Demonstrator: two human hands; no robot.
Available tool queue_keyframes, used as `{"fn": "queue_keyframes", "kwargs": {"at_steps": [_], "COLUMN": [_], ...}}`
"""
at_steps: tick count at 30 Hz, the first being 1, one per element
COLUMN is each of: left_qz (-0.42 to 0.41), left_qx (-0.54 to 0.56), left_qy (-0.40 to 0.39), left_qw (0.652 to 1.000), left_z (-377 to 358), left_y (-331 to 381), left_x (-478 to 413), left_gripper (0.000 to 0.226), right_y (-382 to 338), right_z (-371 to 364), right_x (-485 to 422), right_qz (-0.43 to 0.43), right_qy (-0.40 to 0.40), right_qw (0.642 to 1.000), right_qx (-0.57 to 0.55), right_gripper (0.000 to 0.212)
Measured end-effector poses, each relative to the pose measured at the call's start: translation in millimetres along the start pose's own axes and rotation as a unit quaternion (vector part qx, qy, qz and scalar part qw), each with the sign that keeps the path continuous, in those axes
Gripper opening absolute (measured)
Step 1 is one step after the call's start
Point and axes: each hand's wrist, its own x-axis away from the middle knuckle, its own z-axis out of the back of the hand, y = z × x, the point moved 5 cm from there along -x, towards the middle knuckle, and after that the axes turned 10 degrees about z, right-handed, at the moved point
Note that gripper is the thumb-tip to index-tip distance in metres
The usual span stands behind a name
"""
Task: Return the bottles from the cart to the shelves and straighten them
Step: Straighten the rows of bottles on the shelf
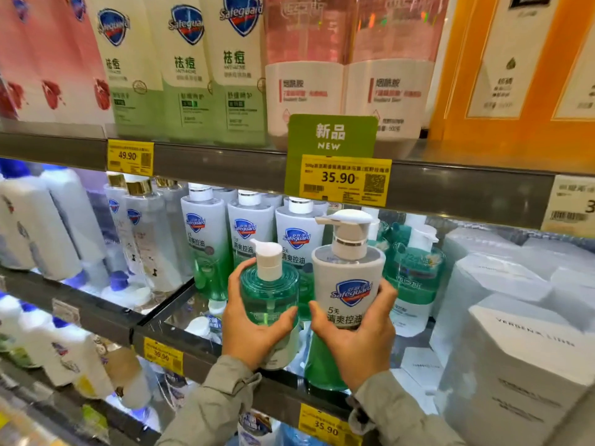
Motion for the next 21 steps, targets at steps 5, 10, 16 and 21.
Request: {"fn": "queue_keyframes", "kwargs": {"at_steps": [5,10,16,21], "left_qz": [-0.019,-0.015,-0.014,0.003], "left_qx": [-0.031,-0.049,-0.057,-0.073], "left_qy": [-0.010,-0.034,-0.056,-0.027], "left_qw": [0.999,0.998,0.997,0.997], "left_z": [1,8,21,38], "left_y": [1,3,-2,-8], "left_x": [-3,-7,-15,-21], "left_gripper": [0.075,0.074,0.073,0.073], "right_y": [3,-2,1,2], "right_z": [-1,1,3,14], "right_x": [-1,-3,-2,2], "right_qz": [0.011,-0.005,-0.048,-0.092], "right_qy": [-0.010,-0.031,-0.100,-0.209], "right_qw": [0.999,0.999,0.991,0.966], "right_qx": [-0.028,-0.041,-0.072,-0.124], "right_gripper": [0.077,0.072,0.073,0.064]}}
